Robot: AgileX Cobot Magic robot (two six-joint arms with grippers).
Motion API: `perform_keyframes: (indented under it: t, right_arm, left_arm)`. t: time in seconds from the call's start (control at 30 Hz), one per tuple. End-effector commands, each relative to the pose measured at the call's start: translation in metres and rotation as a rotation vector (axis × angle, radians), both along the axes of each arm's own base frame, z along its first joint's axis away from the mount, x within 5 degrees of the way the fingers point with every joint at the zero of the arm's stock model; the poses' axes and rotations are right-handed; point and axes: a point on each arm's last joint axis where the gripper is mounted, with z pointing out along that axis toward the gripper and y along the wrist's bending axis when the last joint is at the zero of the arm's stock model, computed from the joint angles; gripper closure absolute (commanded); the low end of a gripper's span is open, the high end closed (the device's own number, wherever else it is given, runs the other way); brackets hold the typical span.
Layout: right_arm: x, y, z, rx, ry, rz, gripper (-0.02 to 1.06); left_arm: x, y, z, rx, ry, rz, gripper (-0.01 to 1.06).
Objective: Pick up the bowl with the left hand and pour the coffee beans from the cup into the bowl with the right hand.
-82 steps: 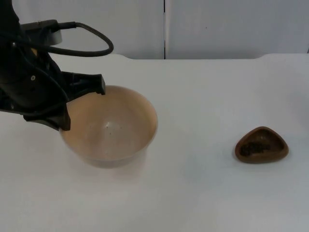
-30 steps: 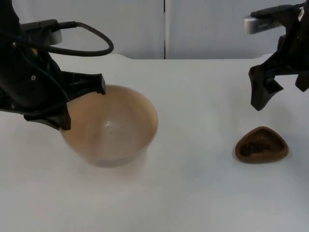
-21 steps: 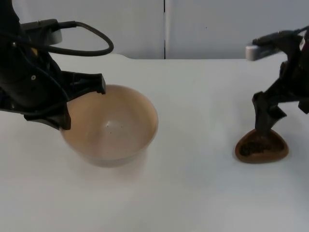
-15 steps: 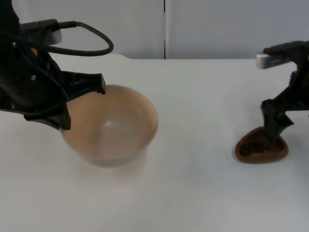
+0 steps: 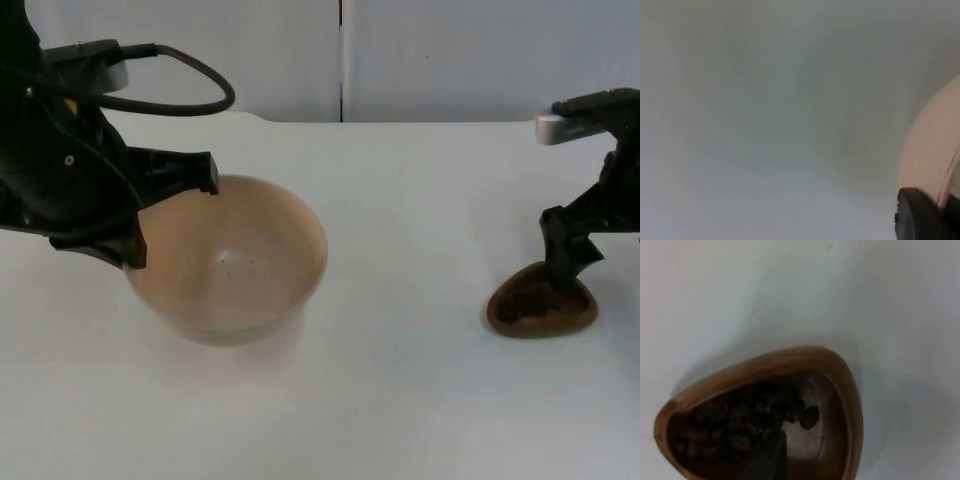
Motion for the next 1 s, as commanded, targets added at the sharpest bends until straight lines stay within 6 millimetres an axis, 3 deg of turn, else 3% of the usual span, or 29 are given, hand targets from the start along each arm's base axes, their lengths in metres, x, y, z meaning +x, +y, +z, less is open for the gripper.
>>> perform_keyframes:
  t: [0.0,0.17,0.23,0.6,0.77,0.83,0.97]
  right_arm:
    - [0.001,0.002,-0.004,-0.002,-0.007,0.005,0.0]
    - [0.002,0.002,-0.019,-0.006,0.012,0.006,0.07]
    - [0.003,0.002,-0.027,-0.007,0.023,0.005,0.16]
    - [0.004,0.003,-0.033,-0.004,0.021,-0.004,0.41]
    - [0.005,0.003,-0.032,-0.001,0.01,-0.003,0.6]
    - [0.005,0.003,-0.032,-0.001,0.01,-0.003,0.62]
    - [0.005,0.003,-0.032,0.0,0.009,-0.003,0.82]
  left_arm:
    - [0.0,0.0,0.0,-0.01,-0.007,0.012,1.05]
    - [0.0,0.0,0.0,-0.01,-0.007,0.012,1.05]
    - [0.0,0.0,0.0,-0.01,-0.007,0.012,1.05]
    - [0.0,0.0,0.0,-0.013,-0.006,0.014,1.05]
    - [0.0,0.0,0.0,-0.013,-0.006,0.014,1.05]
    - [0.0,0.0,0.0,-0.013,-0.006,0.014,1.05]
    - [0.0,0.0,0.0,-0.016,-0.005,0.017,1.05]
